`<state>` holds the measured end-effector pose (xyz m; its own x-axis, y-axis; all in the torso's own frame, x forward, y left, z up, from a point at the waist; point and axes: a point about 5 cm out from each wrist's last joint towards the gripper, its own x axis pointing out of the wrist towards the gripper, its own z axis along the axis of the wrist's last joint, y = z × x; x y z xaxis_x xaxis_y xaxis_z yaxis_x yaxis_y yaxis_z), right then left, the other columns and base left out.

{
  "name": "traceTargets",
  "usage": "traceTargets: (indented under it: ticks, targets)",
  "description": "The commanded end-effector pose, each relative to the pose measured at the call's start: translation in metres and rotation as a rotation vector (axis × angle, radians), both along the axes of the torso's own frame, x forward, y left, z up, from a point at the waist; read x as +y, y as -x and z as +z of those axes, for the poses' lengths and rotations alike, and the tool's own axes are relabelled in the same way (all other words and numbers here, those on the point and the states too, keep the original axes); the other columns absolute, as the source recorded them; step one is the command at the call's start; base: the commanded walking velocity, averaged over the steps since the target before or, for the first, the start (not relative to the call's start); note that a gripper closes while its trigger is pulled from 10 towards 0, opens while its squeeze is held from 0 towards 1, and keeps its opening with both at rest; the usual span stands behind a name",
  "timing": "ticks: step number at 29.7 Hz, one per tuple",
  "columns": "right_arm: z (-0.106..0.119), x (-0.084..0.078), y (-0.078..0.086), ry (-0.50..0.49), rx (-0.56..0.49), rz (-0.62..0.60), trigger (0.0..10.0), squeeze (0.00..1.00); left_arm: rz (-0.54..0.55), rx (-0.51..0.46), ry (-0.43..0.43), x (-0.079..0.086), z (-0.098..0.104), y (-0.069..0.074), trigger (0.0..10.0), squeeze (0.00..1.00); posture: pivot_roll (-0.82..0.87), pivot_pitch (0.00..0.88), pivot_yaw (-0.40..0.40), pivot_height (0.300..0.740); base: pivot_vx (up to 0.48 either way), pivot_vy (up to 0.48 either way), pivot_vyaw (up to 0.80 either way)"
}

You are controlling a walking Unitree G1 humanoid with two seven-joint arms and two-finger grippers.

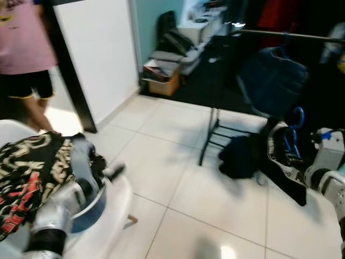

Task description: Hang hanger

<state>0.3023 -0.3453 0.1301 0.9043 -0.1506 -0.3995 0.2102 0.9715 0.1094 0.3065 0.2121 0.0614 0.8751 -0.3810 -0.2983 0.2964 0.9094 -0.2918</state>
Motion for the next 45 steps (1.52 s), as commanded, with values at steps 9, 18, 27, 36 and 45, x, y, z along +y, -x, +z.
traceTargets:
  ticks: [9,18,27,36,45]
  targets:
    - [-0.010,0.020,-0.009,0.035,-0.056,-0.037,10.0,0.00,0.078,0.170,-0.101,-0.015,-0.051,0.016,10.0,0.00,-0.13,0.000,0.047,0.740,0.459,0.000,0.00]
    - [0.008,0.011,-0.018,0.095,-0.142,-0.176,10.0,0.00,0.009,0.236,-0.187,-0.035,-0.074,0.030,10.0,0.00,-0.14,0.000,0.052,0.740,0.480,0.000,-0.62]
    - [0.024,0.008,-0.022,0.130,-0.203,-0.196,10.0,0.00,-0.024,0.276,-0.235,-0.041,-0.084,0.036,10.0,0.00,-0.14,0.000,0.057,0.740,0.480,0.000,-0.18]
    - [0.032,0.003,-0.023,0.143,-0.226,-0.196,10.0,0.00,-0.041,0.347,-0.243,-0.054,-0.104,0.058,10.0,0.00,-0.15,0.000,0.059,0.740,0.480,0.000,0.00]
    - [0.036,-0.005,-0.020,0.141,-0.215,-0.210,10.0,0.00,-0.043,0.396,-0.244,-0.057,-0.116,0.074,10.0,0.00,-0.15,0.000,0.060,0.740,0.480,0.000,-0.27]
